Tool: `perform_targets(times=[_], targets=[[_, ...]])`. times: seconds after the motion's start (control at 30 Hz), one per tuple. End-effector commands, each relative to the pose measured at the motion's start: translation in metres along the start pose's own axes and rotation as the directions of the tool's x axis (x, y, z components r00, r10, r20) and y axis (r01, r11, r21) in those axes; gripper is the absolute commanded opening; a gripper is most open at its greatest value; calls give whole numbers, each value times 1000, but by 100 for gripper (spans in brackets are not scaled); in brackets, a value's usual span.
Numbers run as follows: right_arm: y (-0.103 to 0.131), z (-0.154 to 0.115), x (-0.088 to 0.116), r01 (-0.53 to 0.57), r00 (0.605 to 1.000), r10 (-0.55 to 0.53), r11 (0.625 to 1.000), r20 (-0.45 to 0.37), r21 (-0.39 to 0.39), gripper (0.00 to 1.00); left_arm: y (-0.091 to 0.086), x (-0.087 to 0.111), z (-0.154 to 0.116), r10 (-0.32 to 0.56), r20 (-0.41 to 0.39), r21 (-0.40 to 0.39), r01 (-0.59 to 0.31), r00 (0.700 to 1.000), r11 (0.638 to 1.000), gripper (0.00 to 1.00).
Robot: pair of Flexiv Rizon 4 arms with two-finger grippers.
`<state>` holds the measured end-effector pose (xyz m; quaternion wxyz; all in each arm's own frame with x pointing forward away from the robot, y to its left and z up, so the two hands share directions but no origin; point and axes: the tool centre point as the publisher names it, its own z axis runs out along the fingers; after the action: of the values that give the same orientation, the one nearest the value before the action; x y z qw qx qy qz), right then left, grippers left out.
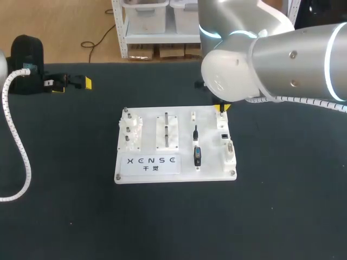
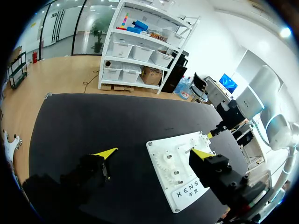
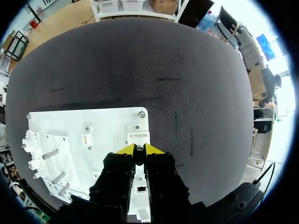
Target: Insert the USB connector, Ethernet cable, and multi-pin plug into their matching sockets one by one.
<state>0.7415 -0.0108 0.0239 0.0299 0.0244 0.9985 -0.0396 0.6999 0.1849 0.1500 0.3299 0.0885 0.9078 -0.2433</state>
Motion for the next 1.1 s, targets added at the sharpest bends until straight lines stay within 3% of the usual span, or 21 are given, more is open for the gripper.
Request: perform_targets(times=[0.03,0.77,1.1], targets=[[-2,2,2,1,1000,-1,1000,10,-6,0,0,0,0,0,0,0,0,1000,1000,100],[-8,10,14,-8,1000,8,1000,-16,-3,0,0,0,0,0,0,0,0,1000,1000,100],[-14,29,16,-40,996,40,999,-79,3,0,0,0,0,0,0,0,0,1000,1000,100]])
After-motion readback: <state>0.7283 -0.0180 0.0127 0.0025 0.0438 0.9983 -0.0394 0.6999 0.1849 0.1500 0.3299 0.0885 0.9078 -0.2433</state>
